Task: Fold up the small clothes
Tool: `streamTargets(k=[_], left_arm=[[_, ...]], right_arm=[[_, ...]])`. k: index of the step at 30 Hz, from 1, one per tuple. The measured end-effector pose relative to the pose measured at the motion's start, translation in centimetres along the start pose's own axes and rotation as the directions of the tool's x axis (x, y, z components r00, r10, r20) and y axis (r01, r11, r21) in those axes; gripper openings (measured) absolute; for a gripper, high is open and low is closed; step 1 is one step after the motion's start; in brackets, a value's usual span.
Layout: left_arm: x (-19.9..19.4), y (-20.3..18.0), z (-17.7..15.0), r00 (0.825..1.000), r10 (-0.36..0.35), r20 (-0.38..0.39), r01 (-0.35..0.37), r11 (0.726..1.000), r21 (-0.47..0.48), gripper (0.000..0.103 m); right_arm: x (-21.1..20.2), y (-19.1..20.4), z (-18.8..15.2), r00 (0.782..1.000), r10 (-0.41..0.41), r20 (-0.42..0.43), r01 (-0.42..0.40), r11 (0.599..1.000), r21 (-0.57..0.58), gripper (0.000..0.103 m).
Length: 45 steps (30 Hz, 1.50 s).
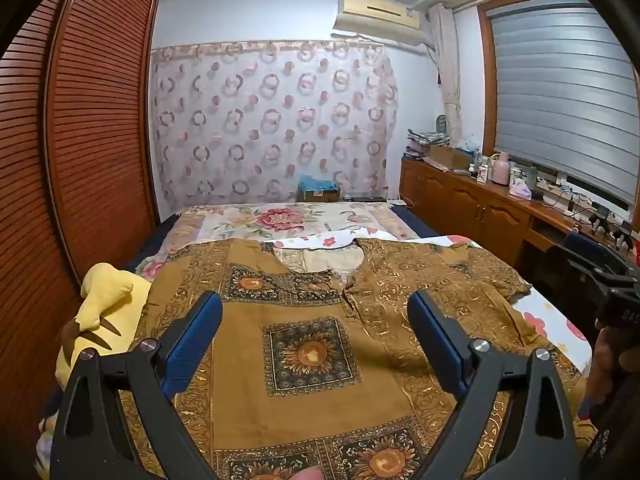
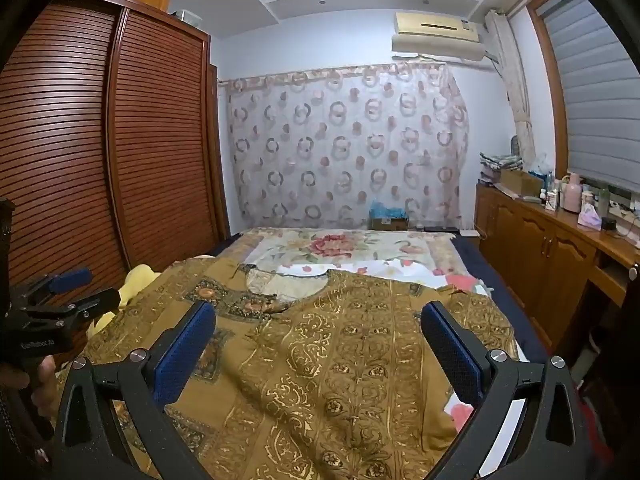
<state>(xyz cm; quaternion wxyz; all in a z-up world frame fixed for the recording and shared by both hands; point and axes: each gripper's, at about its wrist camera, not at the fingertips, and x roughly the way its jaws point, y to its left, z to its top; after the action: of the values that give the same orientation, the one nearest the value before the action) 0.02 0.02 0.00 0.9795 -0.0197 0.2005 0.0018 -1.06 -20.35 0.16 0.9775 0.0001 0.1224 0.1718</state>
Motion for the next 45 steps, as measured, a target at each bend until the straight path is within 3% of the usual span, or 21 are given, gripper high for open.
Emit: streamTargets(k=[45], left_arm=[[-0.05, -0.05, -0.02, 1.0, 0.007, 0.011, -0.007, 1.0, 0.008, 0.094]], right_arm=[[0.08, 0.26, -0.12, 1.0, 0.001, 0.005, -0.001, 1.0, 0.011, 0.102]])
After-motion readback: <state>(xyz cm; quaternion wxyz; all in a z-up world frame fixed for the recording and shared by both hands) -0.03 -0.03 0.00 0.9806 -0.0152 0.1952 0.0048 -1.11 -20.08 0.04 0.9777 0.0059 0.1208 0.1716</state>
